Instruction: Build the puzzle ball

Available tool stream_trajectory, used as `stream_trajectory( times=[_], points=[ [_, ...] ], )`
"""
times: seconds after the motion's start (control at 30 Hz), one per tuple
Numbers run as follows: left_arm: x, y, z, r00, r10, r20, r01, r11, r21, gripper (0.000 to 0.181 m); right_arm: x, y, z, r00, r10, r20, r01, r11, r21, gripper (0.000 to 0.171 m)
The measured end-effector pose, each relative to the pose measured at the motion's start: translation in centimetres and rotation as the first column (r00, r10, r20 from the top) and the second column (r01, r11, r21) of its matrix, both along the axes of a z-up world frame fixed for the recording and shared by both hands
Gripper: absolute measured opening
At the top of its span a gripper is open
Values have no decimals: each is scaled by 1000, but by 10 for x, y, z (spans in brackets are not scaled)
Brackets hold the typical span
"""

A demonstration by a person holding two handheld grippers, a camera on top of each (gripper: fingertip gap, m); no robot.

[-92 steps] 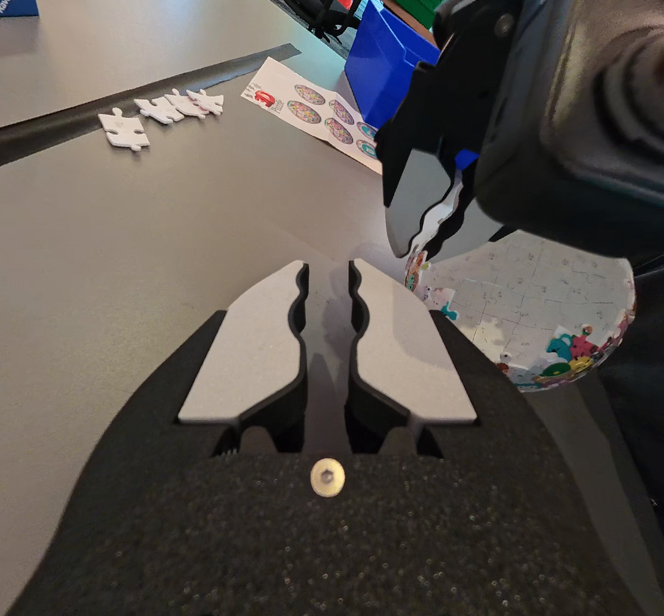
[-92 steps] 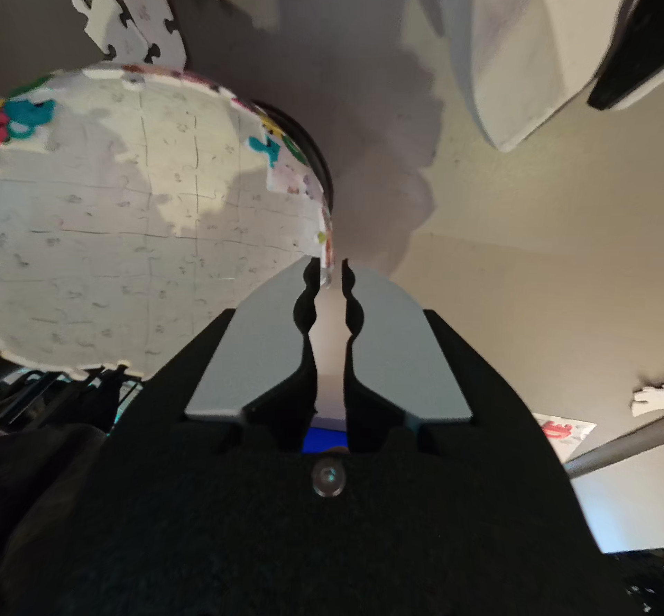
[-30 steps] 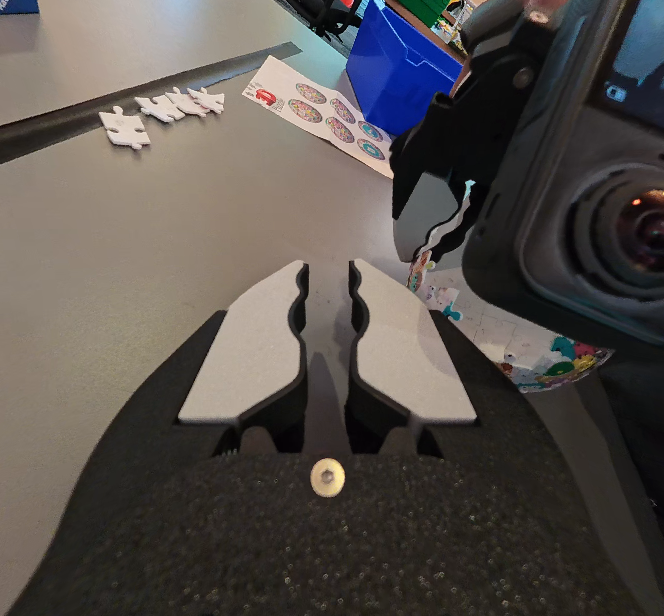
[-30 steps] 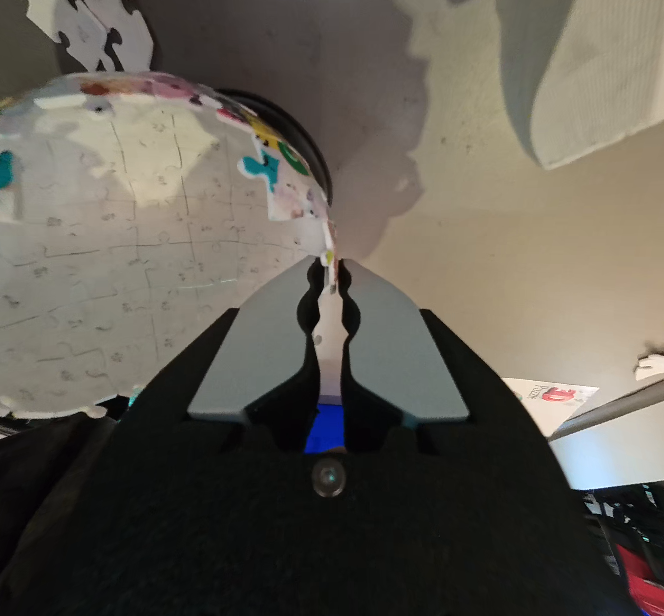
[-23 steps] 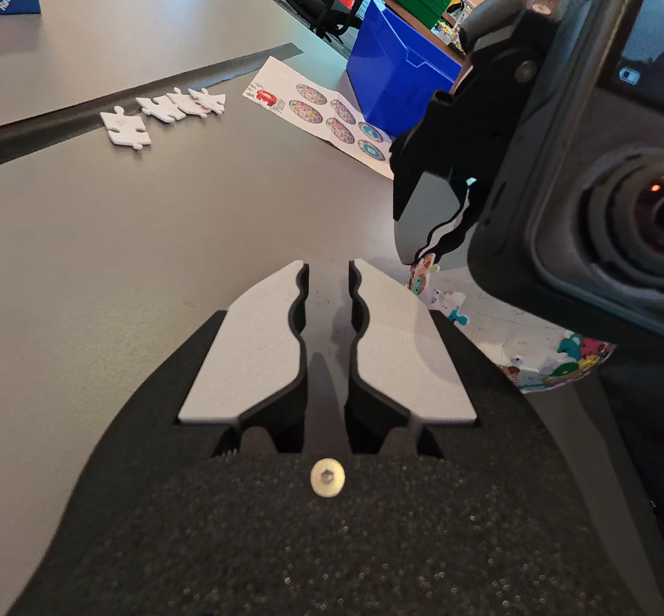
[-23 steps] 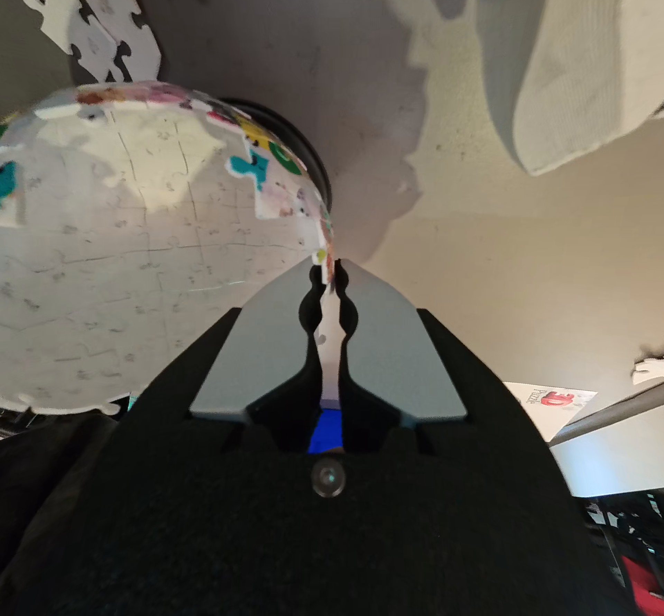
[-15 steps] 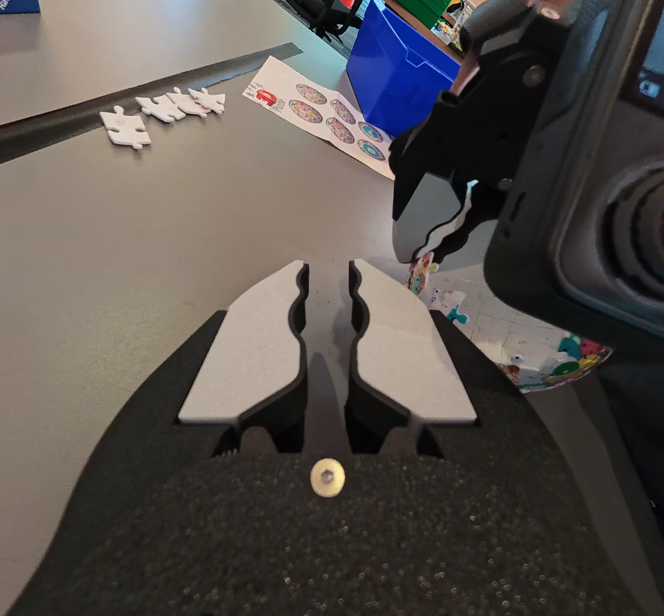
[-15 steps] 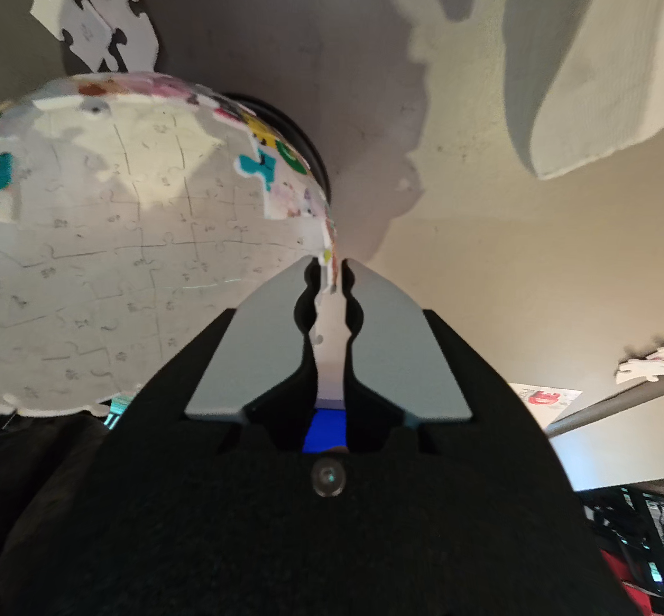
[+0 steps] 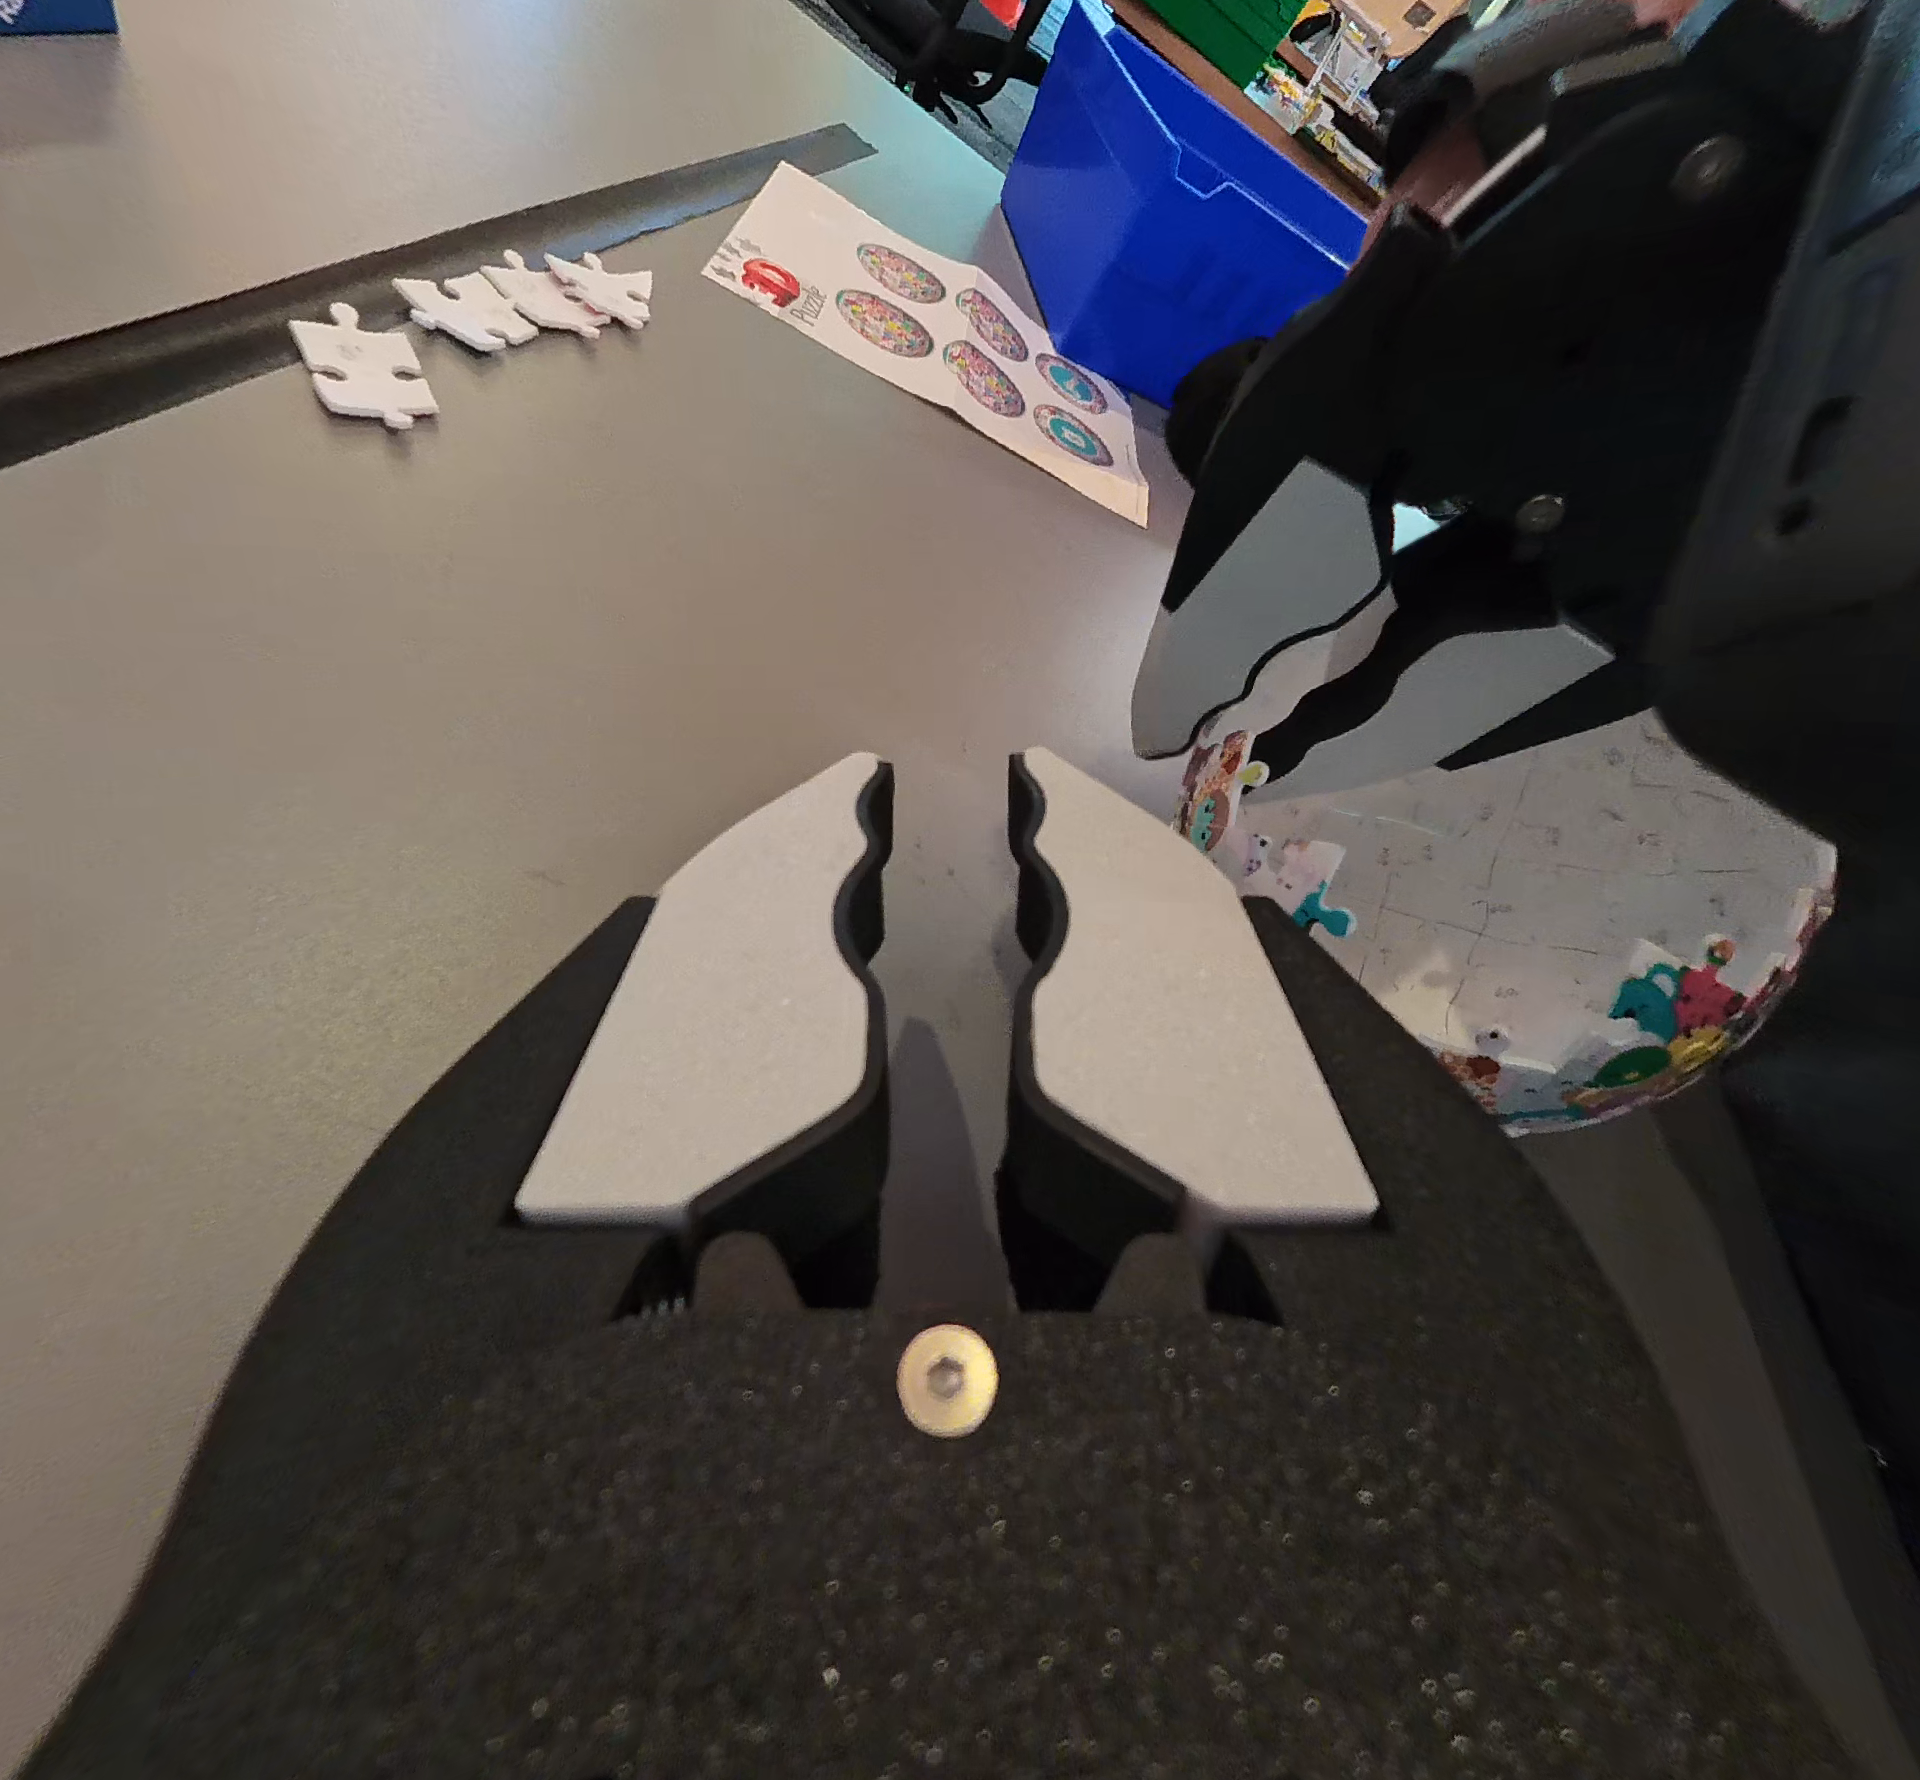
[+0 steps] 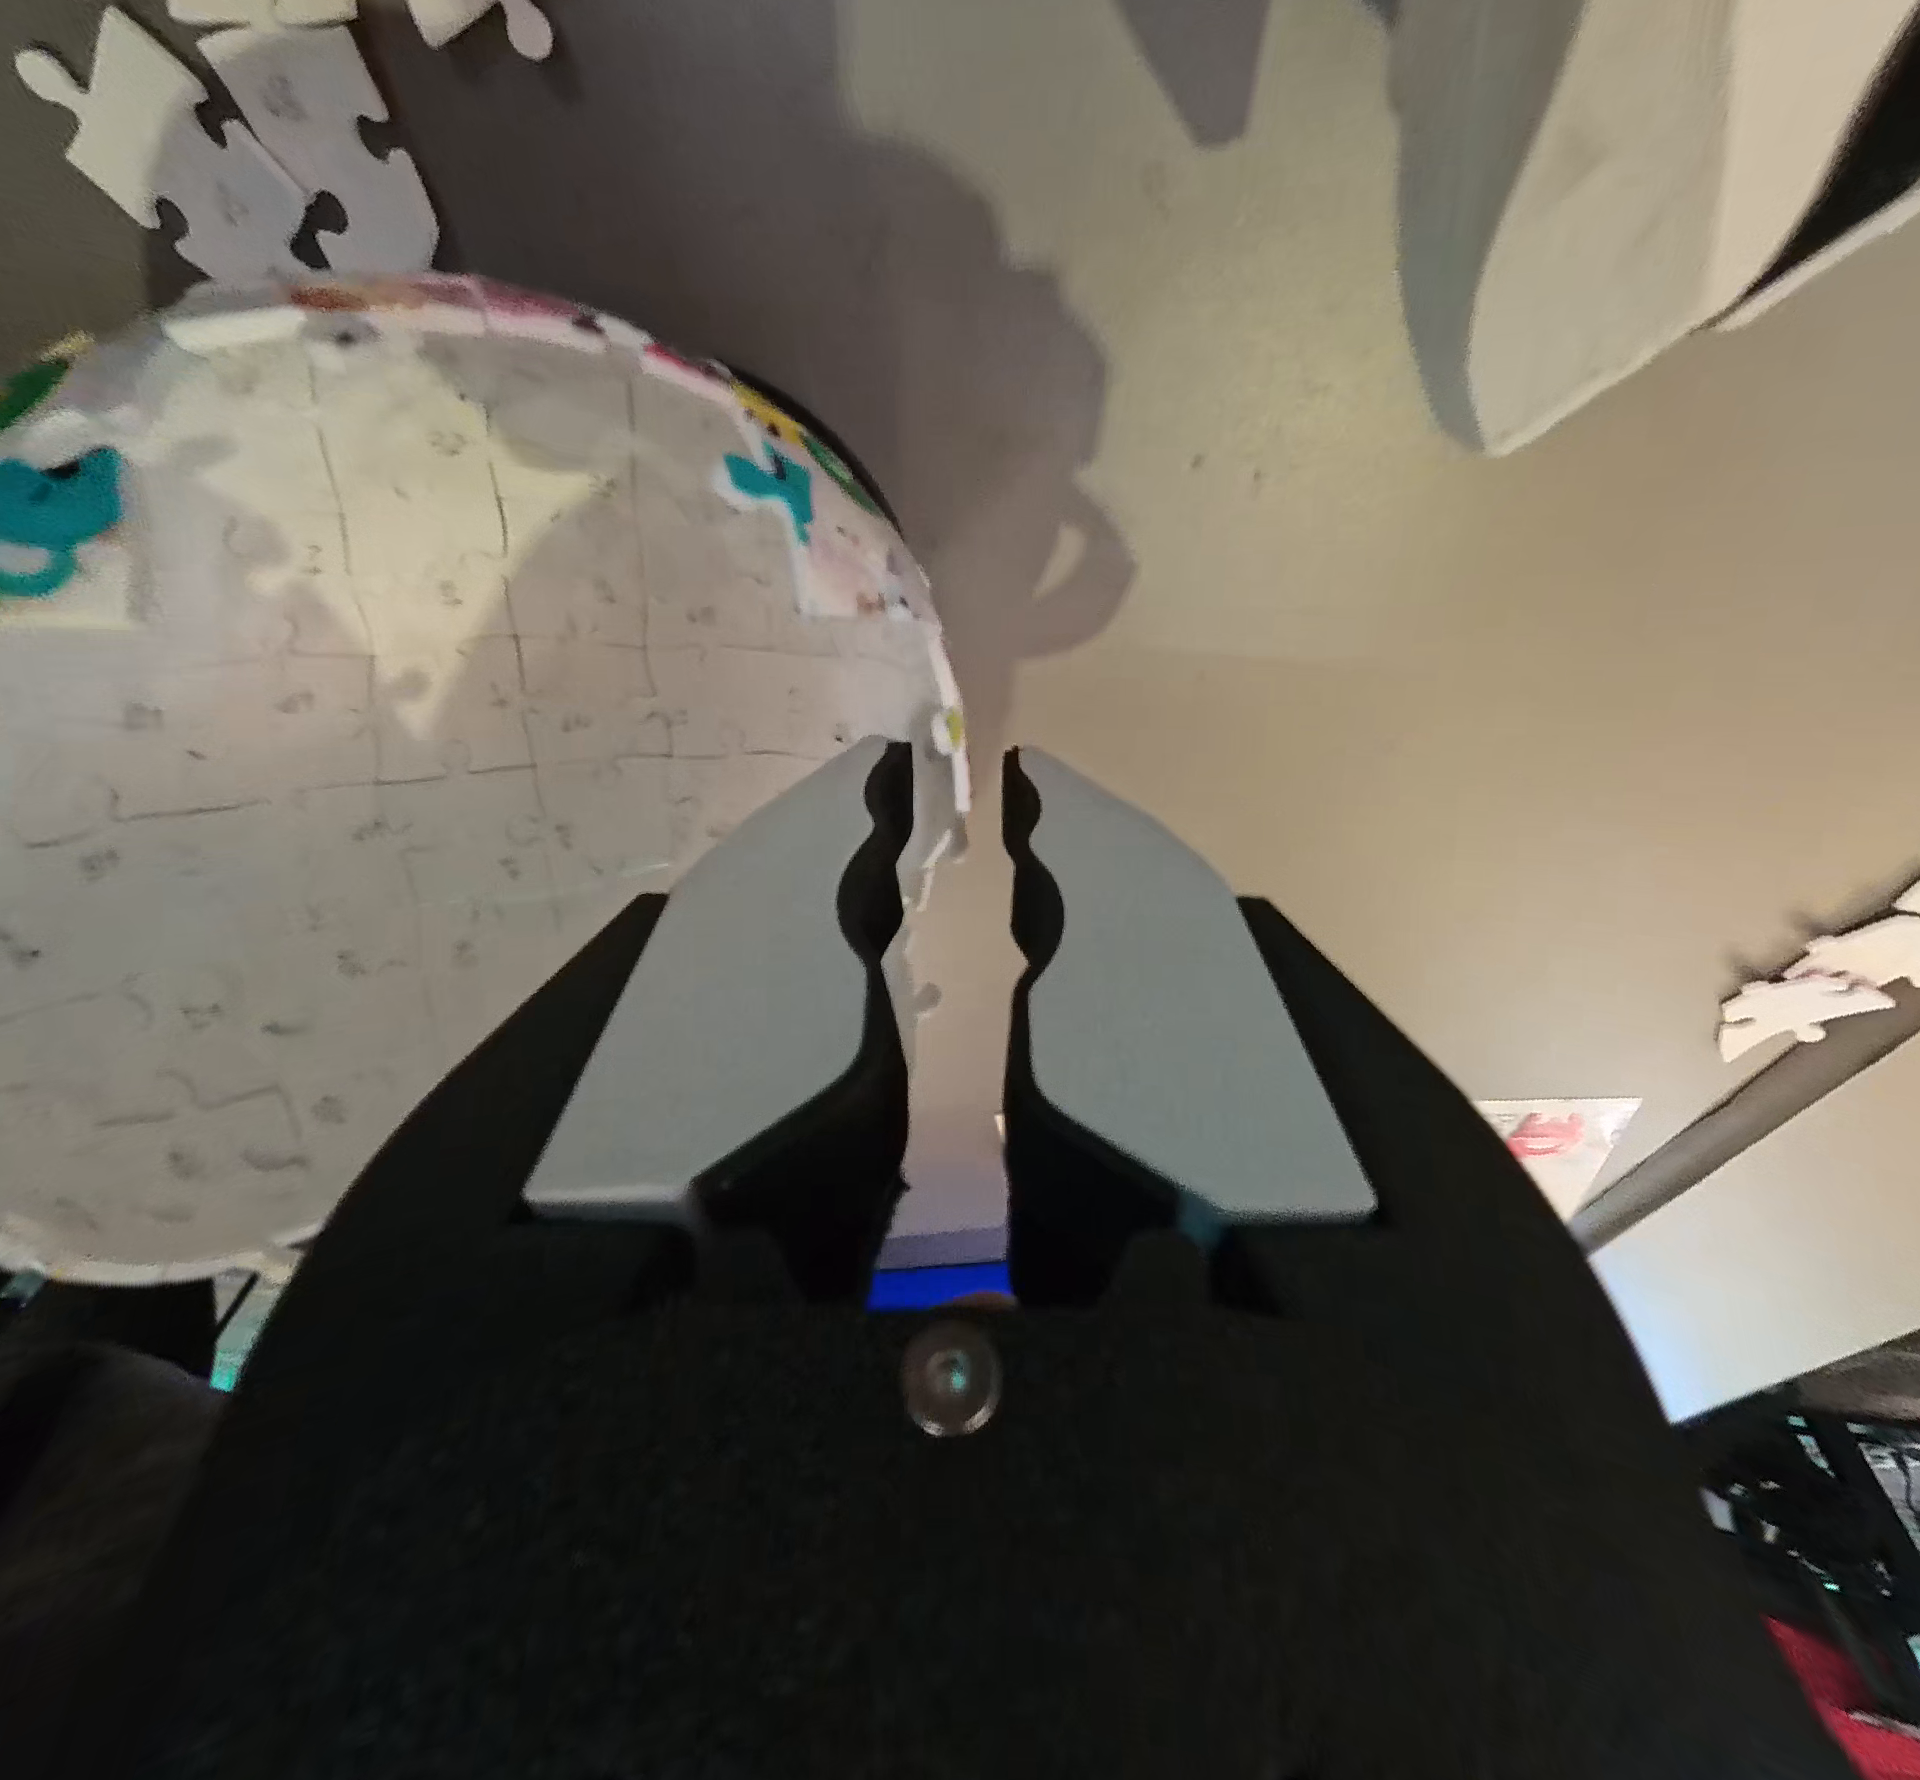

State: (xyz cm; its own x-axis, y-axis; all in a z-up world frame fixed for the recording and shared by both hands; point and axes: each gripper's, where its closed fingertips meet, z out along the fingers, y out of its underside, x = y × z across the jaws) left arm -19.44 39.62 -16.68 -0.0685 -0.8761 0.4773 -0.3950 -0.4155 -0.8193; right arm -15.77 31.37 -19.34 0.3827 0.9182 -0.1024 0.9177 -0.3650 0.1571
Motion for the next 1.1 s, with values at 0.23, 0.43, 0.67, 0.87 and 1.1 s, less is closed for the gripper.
stream_trajectory(
  times=[0.23,0.43,0.67,0.87,1.1],
  points=[
    [0,0,0,1000,0,1,0,1000,-5,20,-1,1,1,999,-46,-23,47,998,51,10],
    [0,0,0,1000,1,1,-1,1000,-6,20,-2,0,1,998,-58,-39,61,996,63,8],
    [0,0,0,1000,1,3,-1,1000,-6,20,-2,0,2,998,-41,-39,44,996,75,7],
    [0,0,0,1000,1,2,-1,1000,-6,20,-2,1,3,999,-31,-41,34,997,75,6],
    [0,0,0,1000,0,2,0,1000,-6,20,-2,1,3,1000,-10,-29,12,997,79,7]
  ],
)
